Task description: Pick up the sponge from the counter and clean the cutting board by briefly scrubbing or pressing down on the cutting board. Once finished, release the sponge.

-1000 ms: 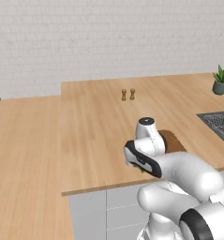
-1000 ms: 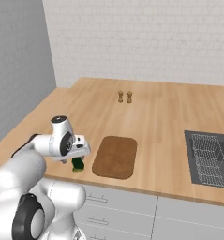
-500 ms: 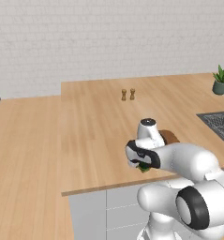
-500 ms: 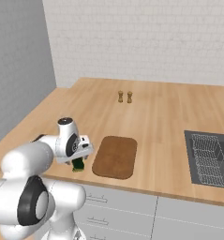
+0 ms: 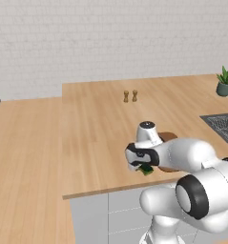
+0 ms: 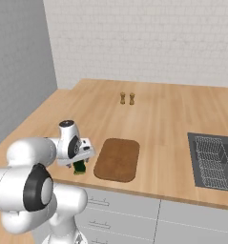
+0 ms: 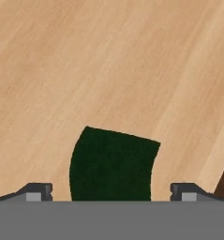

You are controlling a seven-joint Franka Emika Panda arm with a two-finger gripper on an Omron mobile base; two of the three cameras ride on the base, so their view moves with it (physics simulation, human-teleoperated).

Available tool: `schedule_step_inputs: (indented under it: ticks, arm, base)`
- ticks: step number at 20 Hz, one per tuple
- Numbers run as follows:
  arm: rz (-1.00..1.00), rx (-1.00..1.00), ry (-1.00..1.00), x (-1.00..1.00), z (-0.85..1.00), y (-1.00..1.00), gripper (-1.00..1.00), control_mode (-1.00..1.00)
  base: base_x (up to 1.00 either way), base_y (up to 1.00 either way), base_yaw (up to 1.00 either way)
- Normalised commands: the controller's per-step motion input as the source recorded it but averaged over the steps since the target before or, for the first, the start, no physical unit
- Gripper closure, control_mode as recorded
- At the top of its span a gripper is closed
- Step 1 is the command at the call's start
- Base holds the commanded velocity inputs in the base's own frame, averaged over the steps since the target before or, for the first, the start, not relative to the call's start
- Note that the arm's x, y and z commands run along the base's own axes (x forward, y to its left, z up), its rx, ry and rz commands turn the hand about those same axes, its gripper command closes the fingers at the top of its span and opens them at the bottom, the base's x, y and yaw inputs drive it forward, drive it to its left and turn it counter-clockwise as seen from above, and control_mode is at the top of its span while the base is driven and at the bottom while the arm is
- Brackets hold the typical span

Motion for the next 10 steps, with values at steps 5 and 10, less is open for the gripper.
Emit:
schedule_step_inputs:
  ticks: [5, 10]
  arm:
    - [-0.02, 0.00, 0.00, 0.01, -0.15, 0.03, -1.00, -1.00]
    - [0.00, 0.00, 0.00, 0.00, -0.20, 0.00, -1.00, -1.00]
  base:
    - [0.00, 0.00, 0.00]
    - [0.00, 0.00, 0.00]
